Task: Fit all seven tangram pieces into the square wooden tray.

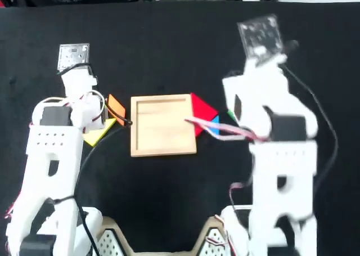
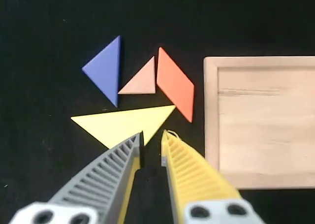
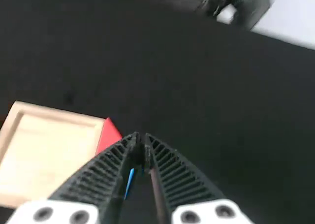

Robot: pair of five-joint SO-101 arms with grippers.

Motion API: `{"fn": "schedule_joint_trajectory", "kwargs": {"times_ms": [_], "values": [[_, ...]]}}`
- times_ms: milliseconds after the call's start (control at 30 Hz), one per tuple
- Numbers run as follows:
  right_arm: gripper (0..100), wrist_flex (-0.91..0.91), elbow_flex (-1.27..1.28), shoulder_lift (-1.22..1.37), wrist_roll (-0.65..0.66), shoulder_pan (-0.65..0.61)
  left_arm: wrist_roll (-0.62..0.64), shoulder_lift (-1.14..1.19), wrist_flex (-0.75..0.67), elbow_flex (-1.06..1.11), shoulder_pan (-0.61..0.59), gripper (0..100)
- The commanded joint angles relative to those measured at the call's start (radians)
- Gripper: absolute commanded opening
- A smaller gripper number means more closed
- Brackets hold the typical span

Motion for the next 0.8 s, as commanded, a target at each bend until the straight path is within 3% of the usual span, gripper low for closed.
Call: {"fn": "schedule_joint_trajectory", "kwargs": {"times_ms": [0,100,200,400,633,767], "values": [[1.2,0.072,-0.168,0.145,-0.018,-0.083,0.083,0.048,-0.129,0.007,-0.07,9],[1.2,0.109,-0.245,0.255,-0.023,-0.107,0.1,0.077,-0.23,0.07,-0.096,10],[2.5,0.133,-0.303,0.352,-0.118,-0.106,0.106,0.084,-0.253,0.096,-0.097,14],[19.4,0.157,-0.332,0.522,-0.242,-0.112,0.107,0.094,-0.275,0.114,-0.09,15],[21.1,0.129,-0.332,0.707,-0.247,-0.157,0.107,0.094,-0.382,0.18,-0.094,15],[28.8,0.063,-0.325,0.797,-0.249,-0.158,0.107,0.094,-0.382,0.182,-0.096,15]]}}
